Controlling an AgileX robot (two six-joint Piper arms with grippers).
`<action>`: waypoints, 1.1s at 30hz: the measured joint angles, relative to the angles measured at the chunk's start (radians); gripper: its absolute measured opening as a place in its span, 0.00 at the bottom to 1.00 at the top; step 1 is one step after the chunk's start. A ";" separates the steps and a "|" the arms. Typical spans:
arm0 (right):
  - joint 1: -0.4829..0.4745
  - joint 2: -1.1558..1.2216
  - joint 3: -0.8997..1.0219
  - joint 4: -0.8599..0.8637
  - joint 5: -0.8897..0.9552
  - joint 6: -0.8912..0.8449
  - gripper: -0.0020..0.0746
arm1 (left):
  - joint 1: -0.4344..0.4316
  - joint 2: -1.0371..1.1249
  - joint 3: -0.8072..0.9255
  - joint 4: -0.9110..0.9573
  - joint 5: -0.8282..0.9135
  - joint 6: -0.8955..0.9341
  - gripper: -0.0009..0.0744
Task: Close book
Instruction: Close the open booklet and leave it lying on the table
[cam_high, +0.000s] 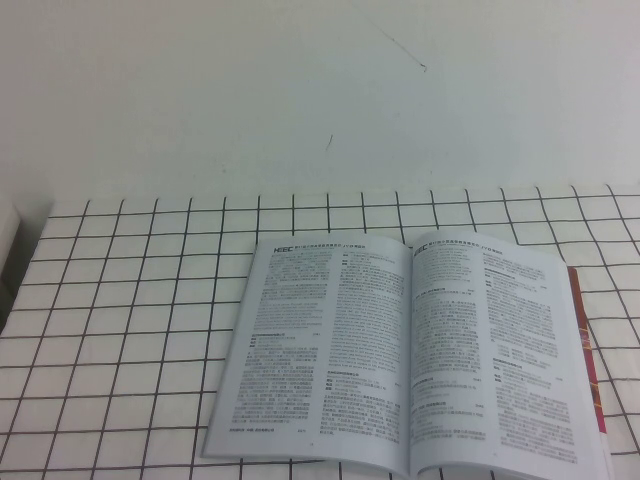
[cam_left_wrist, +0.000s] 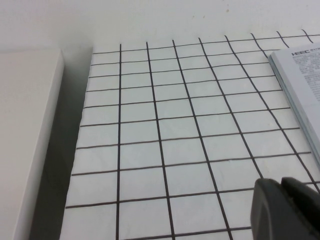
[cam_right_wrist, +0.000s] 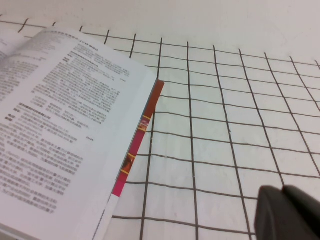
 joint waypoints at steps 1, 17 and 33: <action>0.000 0.000 0.000 -0.006 0.000 0.000 0.02 | 0.000 0.000 0.000 0.000 -0.007 0.000 0.01; 0.000 0.000 0.007 -0.030 -0.672 -0.064 0.02 | 0.000 0.000 0.006 0.000 -0.751 0.001 0.01; 0.000 0.000 0.007 0.020 -0.812 -0.045 0.02 | 0.000 -0.002 0.006 0.000 -1.083 -0.003 0.01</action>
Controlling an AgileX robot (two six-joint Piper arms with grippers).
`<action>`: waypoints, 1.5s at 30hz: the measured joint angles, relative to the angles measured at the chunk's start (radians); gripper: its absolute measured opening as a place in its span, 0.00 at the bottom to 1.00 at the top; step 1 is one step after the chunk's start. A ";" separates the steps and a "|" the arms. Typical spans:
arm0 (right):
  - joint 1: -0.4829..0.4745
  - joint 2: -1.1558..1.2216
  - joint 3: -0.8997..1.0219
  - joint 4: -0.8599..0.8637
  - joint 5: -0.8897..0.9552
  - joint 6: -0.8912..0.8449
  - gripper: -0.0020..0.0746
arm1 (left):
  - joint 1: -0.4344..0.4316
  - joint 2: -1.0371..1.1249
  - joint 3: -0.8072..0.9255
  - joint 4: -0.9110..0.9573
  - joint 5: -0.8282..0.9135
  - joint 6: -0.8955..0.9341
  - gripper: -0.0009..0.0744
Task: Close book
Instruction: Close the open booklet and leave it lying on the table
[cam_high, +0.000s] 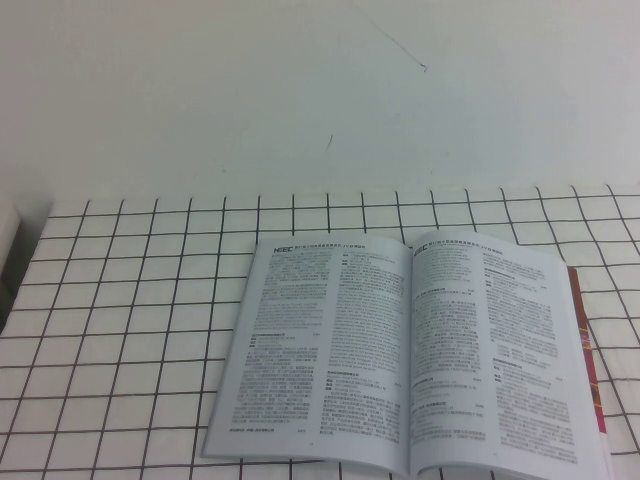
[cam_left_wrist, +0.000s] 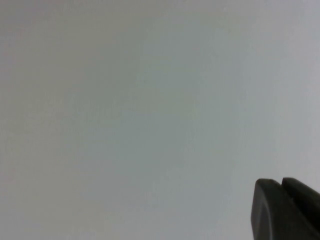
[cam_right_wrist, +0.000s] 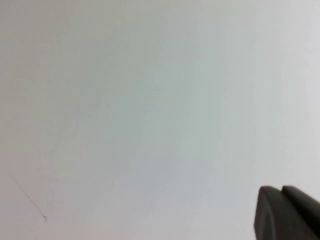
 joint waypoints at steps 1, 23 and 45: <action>0.000 0.000 0.000 0.013 0.014 0.009 0.02 | 0.000 0.000 0.000 0.000 0.000 -0.008 0.01; 0.000 0.334 -0.597 0.092 0.959 -0.032 0.02 | 0.000 0.272 -0.589 -0.041 1.135 -0.101 0.01; 0.175 1.278 -0.760 0.793 1.051 -0.774 0.02 | 0.000 1.021 -0.596 -0.808 1.353 0.626 0.01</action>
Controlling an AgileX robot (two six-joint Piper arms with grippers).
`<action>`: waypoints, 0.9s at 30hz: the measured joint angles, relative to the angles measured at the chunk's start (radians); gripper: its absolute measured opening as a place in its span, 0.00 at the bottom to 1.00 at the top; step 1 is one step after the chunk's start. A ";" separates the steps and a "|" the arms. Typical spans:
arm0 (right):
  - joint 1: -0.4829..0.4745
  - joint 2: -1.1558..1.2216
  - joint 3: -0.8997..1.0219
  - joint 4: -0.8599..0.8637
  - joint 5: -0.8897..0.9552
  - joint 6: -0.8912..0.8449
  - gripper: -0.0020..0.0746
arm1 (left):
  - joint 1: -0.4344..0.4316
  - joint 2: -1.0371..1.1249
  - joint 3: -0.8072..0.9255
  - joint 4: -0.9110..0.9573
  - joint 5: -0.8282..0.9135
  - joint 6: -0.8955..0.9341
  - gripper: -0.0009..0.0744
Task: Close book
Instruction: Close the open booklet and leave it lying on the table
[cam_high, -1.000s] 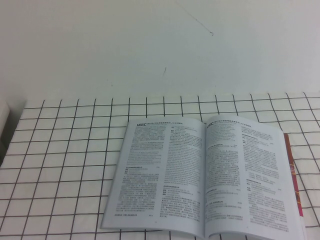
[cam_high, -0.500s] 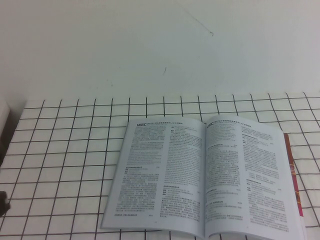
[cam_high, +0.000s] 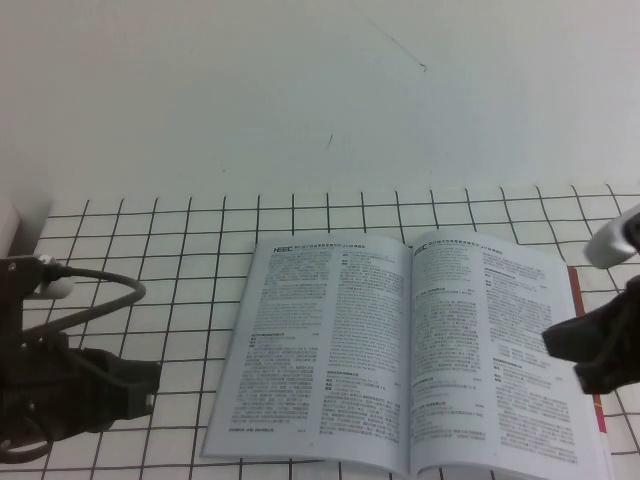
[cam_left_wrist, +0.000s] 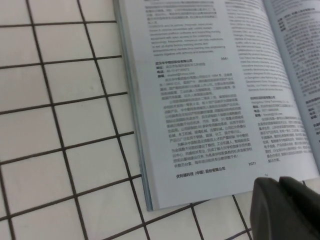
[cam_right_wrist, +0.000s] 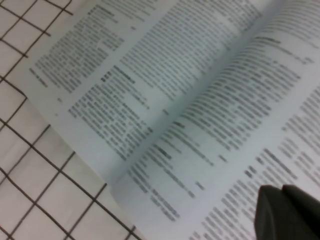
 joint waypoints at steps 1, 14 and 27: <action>0.037 0.032 -0.002 0.020 -0.031 -0.010 0.02 | 0.000 0.015 0.000 -0.032 0.003 0.036 0.01; 0.214 0.483 -0.202 0.086 -0.197 -0.071 0.02 | 0.000 0.043 0.000 -0.129 0.012 0.139 0.01; 0.204 0.690 -0.252 0.109 -0.159 -0.065 0.02 | 0.000 0.174 -0.092 -0.269 -0.124 0.184 0.01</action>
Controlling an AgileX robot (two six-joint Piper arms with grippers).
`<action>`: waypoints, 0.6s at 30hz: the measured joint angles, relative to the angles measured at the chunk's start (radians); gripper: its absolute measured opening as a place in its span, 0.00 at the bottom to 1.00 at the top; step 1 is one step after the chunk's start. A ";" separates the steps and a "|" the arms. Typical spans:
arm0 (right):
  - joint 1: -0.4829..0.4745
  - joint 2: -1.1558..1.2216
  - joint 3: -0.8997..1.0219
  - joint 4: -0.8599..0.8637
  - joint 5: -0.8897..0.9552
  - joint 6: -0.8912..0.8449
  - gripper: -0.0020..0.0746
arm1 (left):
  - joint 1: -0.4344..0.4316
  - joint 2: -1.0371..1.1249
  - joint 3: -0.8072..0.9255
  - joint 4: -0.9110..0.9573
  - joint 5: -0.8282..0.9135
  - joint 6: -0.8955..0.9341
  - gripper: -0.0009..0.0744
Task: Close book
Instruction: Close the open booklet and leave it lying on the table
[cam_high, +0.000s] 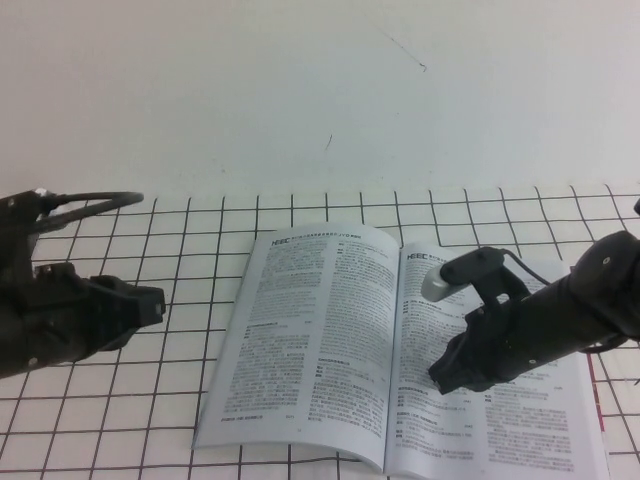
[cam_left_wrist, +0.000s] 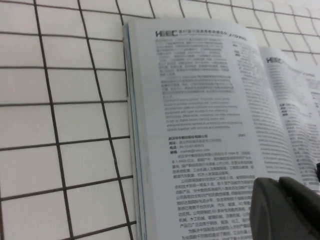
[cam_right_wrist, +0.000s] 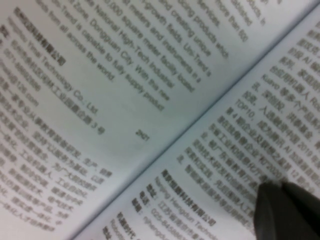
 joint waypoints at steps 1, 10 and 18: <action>0.000 0.002 -0.002 0.003 0.004 0.000 0.02 | 0.000 0.031 -0.012 0.000 -0.002 0.004 0.01; 0.000 0.006 -0.005 0.018 0.011 0.019 0.02 | 0.000 0.373 -0.123 0.009 -0.032 0.068 0.01; 0.000 0.006 -0.006 0.022 0.015 0.038 0.02 | -0.029 0.605 -0.239 0.027 -0.053 0.086 0.01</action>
